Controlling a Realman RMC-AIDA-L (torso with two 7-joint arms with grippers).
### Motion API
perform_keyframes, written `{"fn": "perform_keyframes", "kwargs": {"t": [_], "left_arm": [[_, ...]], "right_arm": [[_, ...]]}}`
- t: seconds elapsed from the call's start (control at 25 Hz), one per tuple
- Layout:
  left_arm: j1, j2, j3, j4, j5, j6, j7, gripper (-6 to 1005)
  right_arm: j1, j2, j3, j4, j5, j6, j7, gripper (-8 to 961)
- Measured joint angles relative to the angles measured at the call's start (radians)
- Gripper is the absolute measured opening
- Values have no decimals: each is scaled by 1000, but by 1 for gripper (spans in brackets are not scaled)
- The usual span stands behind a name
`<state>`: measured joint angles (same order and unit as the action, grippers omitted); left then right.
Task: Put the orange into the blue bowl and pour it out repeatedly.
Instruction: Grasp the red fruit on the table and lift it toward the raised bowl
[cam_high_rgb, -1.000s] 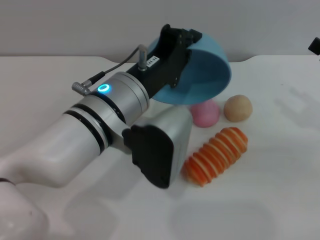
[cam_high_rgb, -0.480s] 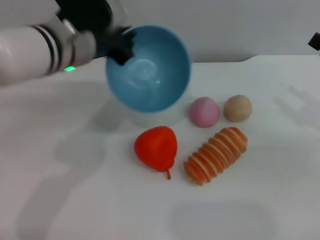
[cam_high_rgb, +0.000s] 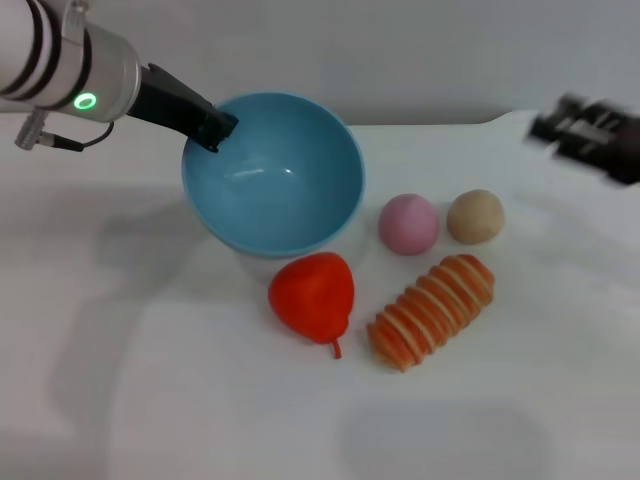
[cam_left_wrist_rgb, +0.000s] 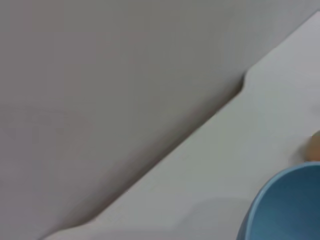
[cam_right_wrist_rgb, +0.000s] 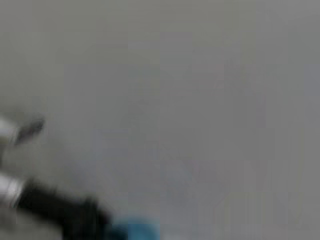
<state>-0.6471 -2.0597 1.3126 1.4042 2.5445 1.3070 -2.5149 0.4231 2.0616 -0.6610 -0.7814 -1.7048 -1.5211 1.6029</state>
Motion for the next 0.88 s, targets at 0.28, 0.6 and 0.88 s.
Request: {"fn": "perform_keyframes", "kwargs": {"t": [0.28,0.6,0.88], "left_arm": [[11,-2,-10,-5,-32,-63,0,-1],[31,-3,-15,-6,-49,-97,-2,-2],[46,-4,-7,-6,-61,-114,-3,-1]], "right_arm": [[141,8,-91,16,-307,47,161,722],[258,11,-408,148,-338,264,302,720],[285,21,-598,197,-177,390,292,719]]}}
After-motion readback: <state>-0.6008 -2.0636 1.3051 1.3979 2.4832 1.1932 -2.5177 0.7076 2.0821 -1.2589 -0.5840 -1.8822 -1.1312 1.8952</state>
